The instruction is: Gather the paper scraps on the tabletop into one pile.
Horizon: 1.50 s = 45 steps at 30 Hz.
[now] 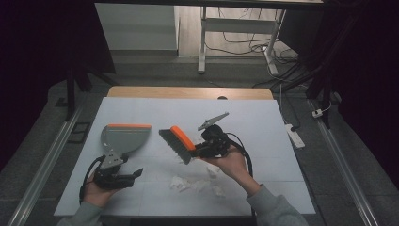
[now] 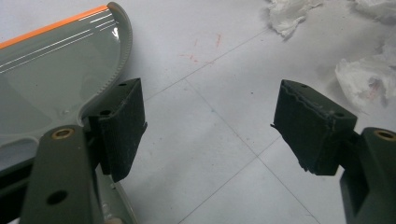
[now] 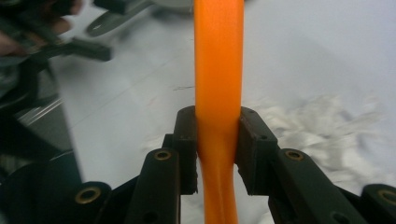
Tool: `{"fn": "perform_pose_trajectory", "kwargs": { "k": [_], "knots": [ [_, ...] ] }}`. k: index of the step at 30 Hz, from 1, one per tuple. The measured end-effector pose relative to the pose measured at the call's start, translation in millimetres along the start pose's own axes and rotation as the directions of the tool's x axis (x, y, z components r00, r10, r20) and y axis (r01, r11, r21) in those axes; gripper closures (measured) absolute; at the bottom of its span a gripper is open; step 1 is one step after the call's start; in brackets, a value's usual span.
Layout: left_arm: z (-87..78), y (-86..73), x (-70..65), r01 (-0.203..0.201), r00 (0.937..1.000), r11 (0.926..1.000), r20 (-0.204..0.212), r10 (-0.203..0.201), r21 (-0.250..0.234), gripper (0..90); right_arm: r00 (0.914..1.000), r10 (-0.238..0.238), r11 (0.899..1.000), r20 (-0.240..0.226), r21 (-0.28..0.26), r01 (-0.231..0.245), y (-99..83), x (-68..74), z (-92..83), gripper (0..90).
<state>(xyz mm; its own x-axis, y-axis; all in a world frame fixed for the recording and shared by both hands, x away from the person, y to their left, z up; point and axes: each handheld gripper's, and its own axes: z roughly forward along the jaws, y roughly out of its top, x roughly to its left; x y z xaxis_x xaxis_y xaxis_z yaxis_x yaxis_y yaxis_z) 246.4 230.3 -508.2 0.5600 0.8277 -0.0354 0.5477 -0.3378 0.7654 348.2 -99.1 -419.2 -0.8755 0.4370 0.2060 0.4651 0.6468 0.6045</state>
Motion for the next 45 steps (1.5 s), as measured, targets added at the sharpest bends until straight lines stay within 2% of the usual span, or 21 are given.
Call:
{"fn": "perform_pose_trajectory", "kwargs": {
  "k": [3,6,8,11,12,14,18,20,21,22,23,26,29,32,35,38,39,41,42,44,45],
  "knots": [
    [-0.6,-0.1,0.7,0.003,1.0000,1.0000,-0.001,-0.003,-0.003,25.7,0.9983,-0.044,0.997,-0.037,0.061,0.046,-7.4,16.8,4.1,70.8],
    [-0.2,-0.3,1.3,0.005,1.0000,1.0000,-0.002,-0.005,0.000,25.7,0.9914,-0.099,0.986,-0.085,0.128,0.110,-14.4,34.9,11.0,70.8],
    [-0.2,-0.3,1.5,0.006,1.0000,1.0000,-0.005,-0.006,-0.002,25.8,0.9848,-0.136,0.970,-0.108,0.186,0.154,-18.2,46.4,19.4,70.7],
    [-0.7,-0.2,1.5,0.006,0.9999,1.0000,-0.010,-0.006,-0.005,25.7,0.9752,-0.192,0.940,-0.110,0.265,0.215,-20.6,58.4,32.8,70.8],
    [-0.8,-0.3,1.4,0.006,0.9999,1.0000,-0.011,-0.006,-0.005,25.8,0.9722,-0.210,0.931,-0.104,0.282,0.231,-20.5,59.8,37.2,70.8],
    [-0.7,-0.5,1.4,0.006,0.9999,1.0000,-0.010,-0.006,-0.005,25.8,0.9681,-0.243,0.918,-0.061,0.308,0.250,-18.7,58.9,43.4,70.8],
    [-0.1,-0.7,1.3,0.005,1.0000,1.0000,-0.008,-0.005,-0.002,25.8,0.9783,-0.207,0.932,-0.001,0.304,0.198,-11.2,36.8,45.9,70.8],
    [0.2,-0.9,1.5,0.006,1.0000,1.0000,-0.006,-0.006,-0.001,25.8,0.9815,-0.189,0.939,0.033,0.300,0.170,-8.7,19.9,42.8,70.8],
    [0.4,-1.0,1.6,0.005,1.0000,1.0000,-0.006,-0.005,0.000,25.8,0.9854,-0.160,0.949,0.058,0.283,0.138,-7.8,13.2,40.3,70.8],
    [0.6,-1.0,1.7,0.005,1.0000,1.0000,-0.005,-0.005,0.001,25.8,0.9815,-0.170,0.951,0.088,0.277,0.140,-7.1,5.8,36.9,70.8],
    [0.7,-1.1,1.8,0.005,1.0000,1.0000,-0.005,-0.005,0.002,25.8,0.9816,-0.155,0.957,0.112,0.263,0.121,-6.6,1.4,33.2,70.8],
    [0.9,-1.2,2.0,0.006,1.0000,1.0000,-0.005,-0.006,0.002,25.8,0.9871,-0.120,0.976,0.106,0.195,0.097,-6.5,-6.5,14.9,70.8],
    [1.3,-1.0,1.7,0.004,1.0000,1.0000,-0.006,-0.004,0.004,25.8,0.9878,-0.121,0.984,0.098,0.143,0.106,-7.3,-5.7,-9.5,70.8],
    [1.0,-0.6,0.1,0.001,0.9999,1.0000,-0.011,-0.001,-0.001,25.8,0.9869,-0.124,0.987,0.103,0.111,0.113,-11.7,-6.0,-37.3,70.8],
    [0.8,-0.2,-0.2,-0.001,0.9999,1.0000,-0.011,0.001,-0.001,25.8,0.9844,-0.153,0.982,0.088,0.122,0.142,-23.3,-7.0,-57.8,70.8],
    [1.9,-0.1,-0.5,-0.001,1.0000,1.0000,-0.009,0.001,0.002,25.8,0.9845,-0.169,0.974,0.046,0.161,0.159,-39.9,-5.2,-67.4,70.8],
    [2.1,0.1,-0.7,-0.002,1.0000,1.0000,-0.009,0.002,0.003,25.8,0.9834,-0.179,0.968,0.031,0.187,0.170,-45.5,-3.1,-68.3,70.8],
    [2.4,0.4,-1.1,-0.002,1.0000,1.0000,-0.008,0.002,0.004,25.8,0.9759,-0.218,0.947,0.010,0.243,0.209,-56.4,3.3,-66.7,70.8],
    [2.6,0.5,-1.3,-0.003,1.0000,1.0000,-0.009,0.003,0.004,25.8,0.9739,-0.227,0.939,-0.007,0.266,0.220,-61.9,6.9,-64.6,70.8],
    [2.7,0.6,-1.6,-0.004,0.9999,1.0000,-0.010,0.004,0.006,25.8,0.9760,-0.216,0.924,-0.025,0.317,0.213,-72.1,14.5,-60.3,70.8],
    [2.9,0.6,-1.7,-0.004,0.9999,1.0000,-0.010,0.004,0.006,25.8,0.9719,-0.232,0.916,-0.041,0.327,0.232,-76.4,16.2,-57.0,70.8]
  ]
}}
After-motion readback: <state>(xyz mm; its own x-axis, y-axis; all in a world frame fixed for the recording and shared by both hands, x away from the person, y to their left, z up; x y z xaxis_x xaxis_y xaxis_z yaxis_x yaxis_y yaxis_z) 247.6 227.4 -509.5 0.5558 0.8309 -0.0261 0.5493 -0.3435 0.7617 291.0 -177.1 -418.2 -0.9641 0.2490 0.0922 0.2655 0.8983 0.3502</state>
